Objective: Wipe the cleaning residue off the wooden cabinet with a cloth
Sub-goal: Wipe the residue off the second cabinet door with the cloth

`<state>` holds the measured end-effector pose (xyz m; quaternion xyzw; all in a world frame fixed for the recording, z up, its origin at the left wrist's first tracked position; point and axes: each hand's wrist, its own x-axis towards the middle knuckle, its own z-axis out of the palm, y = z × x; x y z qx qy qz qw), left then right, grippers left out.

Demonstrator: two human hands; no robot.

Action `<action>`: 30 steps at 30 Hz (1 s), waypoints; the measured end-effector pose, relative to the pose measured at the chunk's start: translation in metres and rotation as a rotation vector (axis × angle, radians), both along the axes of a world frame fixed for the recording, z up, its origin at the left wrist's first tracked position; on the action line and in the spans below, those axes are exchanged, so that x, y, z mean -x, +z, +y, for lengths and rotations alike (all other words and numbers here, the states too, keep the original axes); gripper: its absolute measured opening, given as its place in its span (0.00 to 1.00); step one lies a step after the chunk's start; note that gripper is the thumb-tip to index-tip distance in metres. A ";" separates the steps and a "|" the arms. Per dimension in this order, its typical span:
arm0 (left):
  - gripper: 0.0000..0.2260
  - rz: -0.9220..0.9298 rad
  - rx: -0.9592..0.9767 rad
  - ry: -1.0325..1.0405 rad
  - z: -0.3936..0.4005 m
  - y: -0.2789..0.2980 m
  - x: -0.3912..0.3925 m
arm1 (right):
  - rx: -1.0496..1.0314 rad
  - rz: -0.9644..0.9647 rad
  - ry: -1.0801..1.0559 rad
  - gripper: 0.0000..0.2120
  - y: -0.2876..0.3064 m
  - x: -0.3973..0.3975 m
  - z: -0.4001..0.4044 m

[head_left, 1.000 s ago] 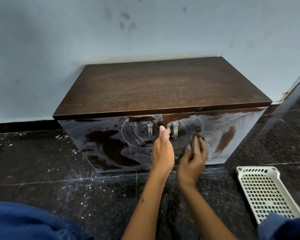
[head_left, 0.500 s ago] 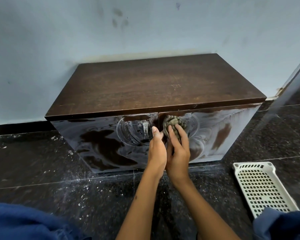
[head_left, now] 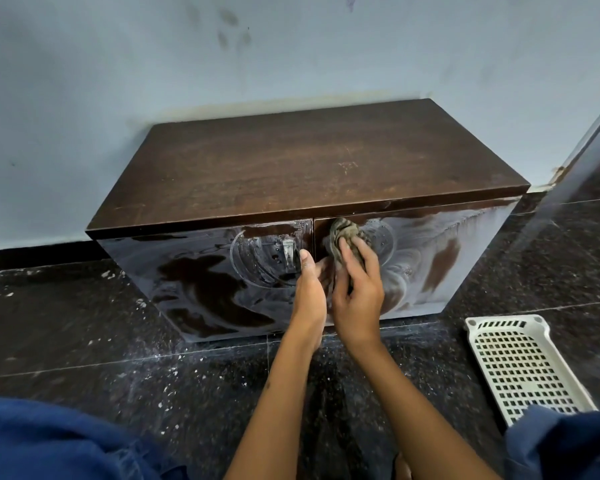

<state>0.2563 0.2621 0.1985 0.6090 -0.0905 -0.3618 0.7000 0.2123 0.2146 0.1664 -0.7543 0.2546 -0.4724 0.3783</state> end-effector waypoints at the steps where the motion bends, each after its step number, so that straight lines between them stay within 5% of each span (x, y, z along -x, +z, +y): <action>1: 0.31 0.003 0.001 0.005 0.001 -0.001 0.000 | 0.012 0.008 0.003 0.17 0.001 -0.001 -0.001; 5: 0.32 0.024 -0.014 -0.011 0.004 -0.001 0.000 | -0.039 0.076 0.041 0.18 -0.017 0.013 0.007; 10: 0.31 -0.006 -0.015 -0.020 0.000 0.003 0.000 | -0.122 -0.063 -0.080 0.18 0.000 0.004 0.006; 15: 0.31 -0.003 -0.041 -0.018 0.003 -0.003 0.002 | 0.002 -0.033 -0.065 0.18 0.009 -0.002 -0.003; 22: 0.31 -0.056 -0.062 -0.043 -0.001 0.006 0.001 | -0.321 0.169 -0.039 0.17 -0.010 0.010 -0.008; 30: 0.31 -0.085 -0.102 -0.061 0.001 0.005 0.006 | -0.148 0.187 -0.057 0.18 -0.001 0.009 -0.007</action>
